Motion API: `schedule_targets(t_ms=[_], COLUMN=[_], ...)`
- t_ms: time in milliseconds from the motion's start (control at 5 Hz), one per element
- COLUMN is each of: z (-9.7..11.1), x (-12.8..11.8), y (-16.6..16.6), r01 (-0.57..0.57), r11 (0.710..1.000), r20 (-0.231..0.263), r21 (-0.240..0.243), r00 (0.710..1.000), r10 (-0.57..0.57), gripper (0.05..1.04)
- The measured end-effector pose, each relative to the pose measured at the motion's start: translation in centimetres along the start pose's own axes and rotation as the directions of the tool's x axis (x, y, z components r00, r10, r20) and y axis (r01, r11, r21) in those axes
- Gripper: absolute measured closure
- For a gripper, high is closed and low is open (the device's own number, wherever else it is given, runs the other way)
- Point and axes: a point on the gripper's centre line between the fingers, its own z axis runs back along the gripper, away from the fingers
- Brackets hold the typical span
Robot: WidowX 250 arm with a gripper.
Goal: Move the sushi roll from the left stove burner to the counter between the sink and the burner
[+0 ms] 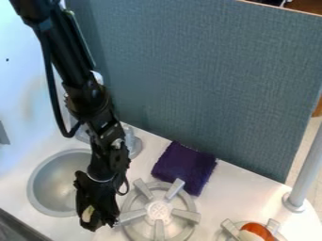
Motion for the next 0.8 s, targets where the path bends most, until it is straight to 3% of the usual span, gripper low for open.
schedule_targets(t_ms=[400,600,800], z=[-1.8,-2.7,-2.9], x=[1.6,2.0,0.7], y=[-0.3,0.2,0.5], r01=[0.036,0.02,-0.051], r11=[0.999,0.998,0.994], r20=[0.006,-0.018,-0.031], r21=[-0.039,-0.06,-0.101], r00=[0.999,1.0,0.998], r10=[-0.036,-0.021,0.048], gripper=[0.54,0.49,0.184])
